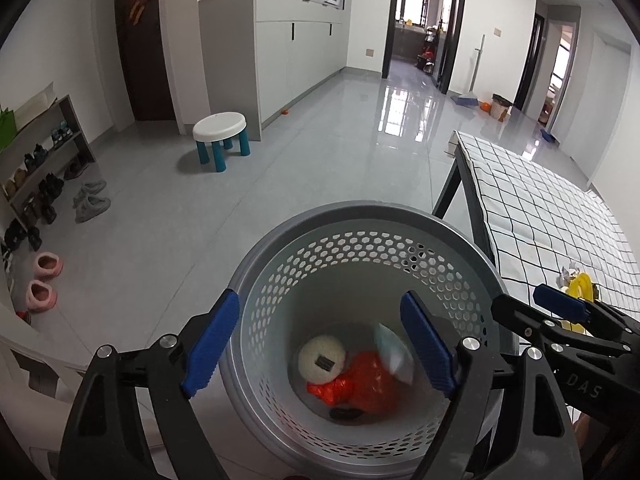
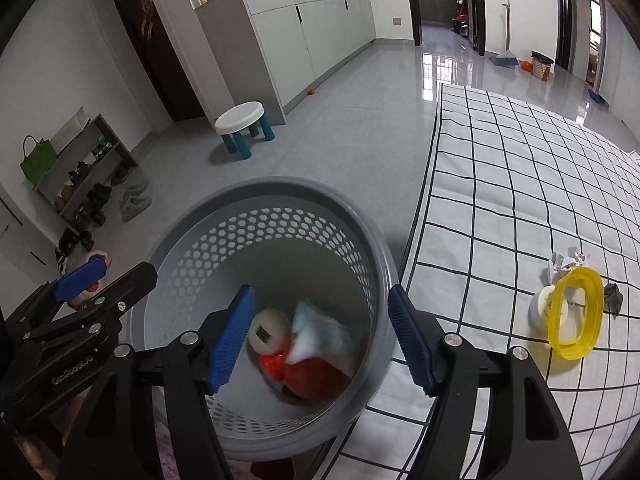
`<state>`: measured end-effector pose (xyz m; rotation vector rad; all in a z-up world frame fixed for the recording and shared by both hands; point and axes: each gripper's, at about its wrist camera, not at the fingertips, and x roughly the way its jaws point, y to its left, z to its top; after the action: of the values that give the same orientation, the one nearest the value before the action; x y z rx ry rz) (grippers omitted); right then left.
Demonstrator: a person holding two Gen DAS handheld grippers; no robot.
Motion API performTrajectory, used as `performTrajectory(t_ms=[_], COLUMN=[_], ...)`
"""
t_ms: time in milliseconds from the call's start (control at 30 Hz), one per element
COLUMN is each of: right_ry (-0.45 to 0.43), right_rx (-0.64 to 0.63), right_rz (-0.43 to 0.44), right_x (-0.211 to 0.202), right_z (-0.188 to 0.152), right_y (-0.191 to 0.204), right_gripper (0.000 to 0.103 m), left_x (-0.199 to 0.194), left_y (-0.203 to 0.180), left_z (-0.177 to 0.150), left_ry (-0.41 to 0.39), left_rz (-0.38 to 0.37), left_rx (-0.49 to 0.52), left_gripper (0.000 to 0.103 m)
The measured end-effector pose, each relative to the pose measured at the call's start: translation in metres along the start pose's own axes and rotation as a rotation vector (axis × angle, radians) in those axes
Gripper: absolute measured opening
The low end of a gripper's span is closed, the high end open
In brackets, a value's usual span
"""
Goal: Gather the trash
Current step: 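Open both grippers to drop the plush and packet into the basket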
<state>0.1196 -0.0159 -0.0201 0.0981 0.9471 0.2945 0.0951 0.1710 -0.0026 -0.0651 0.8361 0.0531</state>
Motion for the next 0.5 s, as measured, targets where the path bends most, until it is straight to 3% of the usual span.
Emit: performTrajectory(t_ms=[500], right_ry=[-0.005], right_rx=[0.005], right_rz=[-0.015], right_x=[-0.0089], right_z=[-0.0064], right_y=[0.0032], right_gripper=[0.066], left_x=[-0.0037], left_y=[0.0010], left_z=[0.0009], left_ry=[-0.009], left_rz=[0.000], left_rx=[0.002], left_gripper=[0.084])
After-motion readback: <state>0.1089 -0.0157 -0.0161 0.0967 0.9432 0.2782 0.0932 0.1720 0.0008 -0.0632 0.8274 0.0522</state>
